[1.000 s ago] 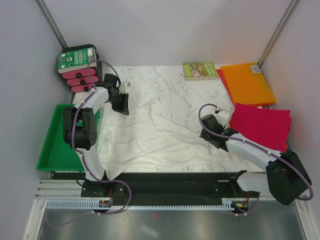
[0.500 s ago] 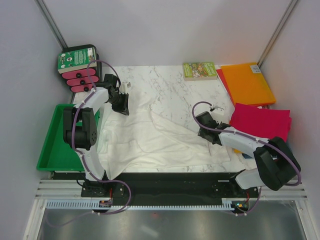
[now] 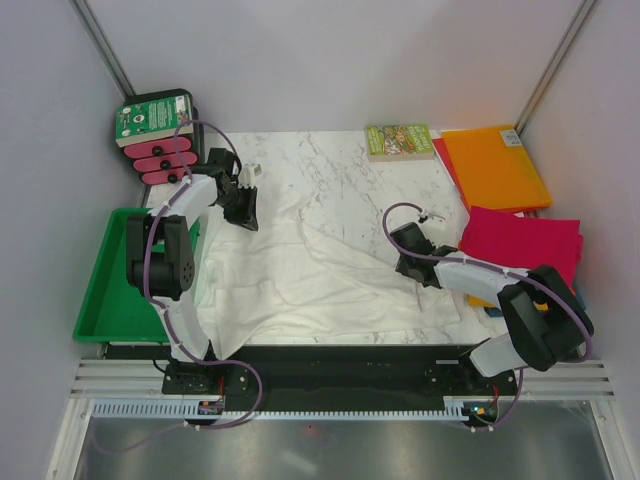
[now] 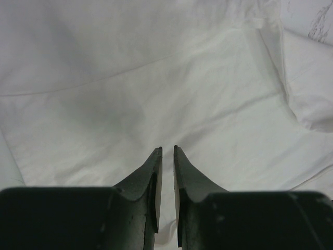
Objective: Fold and stack the t-shirts
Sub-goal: Grap the side of the flattened tshirt furthest away from the robot with both arms
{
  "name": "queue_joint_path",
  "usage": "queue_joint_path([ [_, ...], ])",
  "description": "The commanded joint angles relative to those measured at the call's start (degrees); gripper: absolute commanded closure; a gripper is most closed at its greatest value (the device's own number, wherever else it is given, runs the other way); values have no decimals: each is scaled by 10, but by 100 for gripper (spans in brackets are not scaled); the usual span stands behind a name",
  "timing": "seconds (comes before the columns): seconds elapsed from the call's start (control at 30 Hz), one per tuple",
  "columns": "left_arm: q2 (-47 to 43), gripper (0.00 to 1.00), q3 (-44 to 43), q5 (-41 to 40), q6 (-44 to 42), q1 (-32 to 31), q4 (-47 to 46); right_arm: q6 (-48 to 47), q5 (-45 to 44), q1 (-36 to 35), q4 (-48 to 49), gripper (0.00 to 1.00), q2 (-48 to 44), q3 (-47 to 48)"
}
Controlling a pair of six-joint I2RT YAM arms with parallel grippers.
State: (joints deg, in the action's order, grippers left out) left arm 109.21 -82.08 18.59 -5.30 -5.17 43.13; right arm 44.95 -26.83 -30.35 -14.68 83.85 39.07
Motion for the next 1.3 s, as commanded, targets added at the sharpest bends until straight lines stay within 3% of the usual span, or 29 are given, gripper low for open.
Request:
queue_joint_path([
  [0.0, -8, 79, 5, 14, -6, 2, -10, 5, 12, 6, 27, 63, 4, -16],
  [0.07, -9, 79, 4, 14, -5, 2, -9, 10, 17, 6, 29, 68, 9, -20],
  [0.33, -8, 79, 5, 12, -6, 2, -9, 22, 38, 7, 33, 71, 10, -36],
  [0.53, -8, 79, 5, 12, -4, 2, -9, 34, 49, 7, 38, 88, -2, -56],
  [0.6, -8, 79, 5, 13, -4, 2, -9, 37, 49, 7, 39, 100, -6, -65],
  [0.83, -16, 80, 3, 8, 0, 1, -12, 11, 35, 6, 31, 100, -61, -47],
  [1.03, -39, 80, -11, -1, 17, 2, -37, -25, 16, 6, -5, 100, -78, 51],
  [1.27, -5, 76, -97, -17, 47, 20, -50, -46, 8, 6, -26, 100, -93, 85],
])
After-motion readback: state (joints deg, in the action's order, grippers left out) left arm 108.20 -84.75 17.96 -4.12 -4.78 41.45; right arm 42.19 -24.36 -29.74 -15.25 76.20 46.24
